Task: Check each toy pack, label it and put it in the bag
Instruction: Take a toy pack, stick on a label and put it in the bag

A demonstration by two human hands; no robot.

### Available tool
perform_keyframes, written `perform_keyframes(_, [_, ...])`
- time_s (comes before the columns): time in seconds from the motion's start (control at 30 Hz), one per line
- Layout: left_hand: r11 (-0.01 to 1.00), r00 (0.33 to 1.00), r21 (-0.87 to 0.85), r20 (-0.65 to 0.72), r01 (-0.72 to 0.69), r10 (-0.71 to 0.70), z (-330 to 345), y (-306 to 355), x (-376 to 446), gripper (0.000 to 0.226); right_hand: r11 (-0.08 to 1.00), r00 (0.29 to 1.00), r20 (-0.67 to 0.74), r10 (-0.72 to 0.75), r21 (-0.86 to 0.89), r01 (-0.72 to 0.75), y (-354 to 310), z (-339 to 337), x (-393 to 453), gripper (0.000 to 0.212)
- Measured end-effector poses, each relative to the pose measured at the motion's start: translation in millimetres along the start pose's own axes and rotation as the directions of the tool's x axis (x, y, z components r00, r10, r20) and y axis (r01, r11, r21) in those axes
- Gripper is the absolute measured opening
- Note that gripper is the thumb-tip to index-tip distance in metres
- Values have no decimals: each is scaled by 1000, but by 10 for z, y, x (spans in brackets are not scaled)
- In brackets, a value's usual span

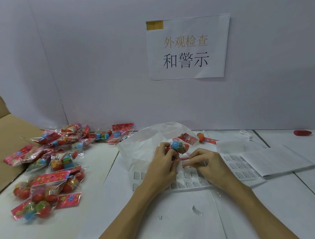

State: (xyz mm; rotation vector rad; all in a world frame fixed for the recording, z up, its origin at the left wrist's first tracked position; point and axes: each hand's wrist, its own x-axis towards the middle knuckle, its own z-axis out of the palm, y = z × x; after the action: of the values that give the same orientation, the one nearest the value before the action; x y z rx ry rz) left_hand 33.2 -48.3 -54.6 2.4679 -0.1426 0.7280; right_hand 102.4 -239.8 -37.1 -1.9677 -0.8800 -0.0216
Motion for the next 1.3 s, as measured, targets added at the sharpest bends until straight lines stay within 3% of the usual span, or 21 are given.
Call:
perform_keyframes(0.6, [1000,1000,-9,-3,16,-16,4,-14,5,10,1000,1000,3,-1,-24,1,-30,5,-37,32])
perform_keyframes(0.83, [1000,1000,-19,8,23,-23,-31,10,2,12,995,1000,-9,-27,-101,26,-41,71,-33,12])
perform_keyframes(1.03, [999,999,-31,-5,38,-38,-27,8,11,12,995,998,-31,-56,-88,53,-52,54,-27,19])
perform_keyframes(1.17, [991,995,-85,-4,101,-102,-18,6,39,14,991,985,-175,12,135,12,-91,17,15,15])
perform_keyframes(1.3, [898,956,-397,-134,188,-260,-142,87,109,15,865,946,-258,197,500,-44,-143,-79,17,15])
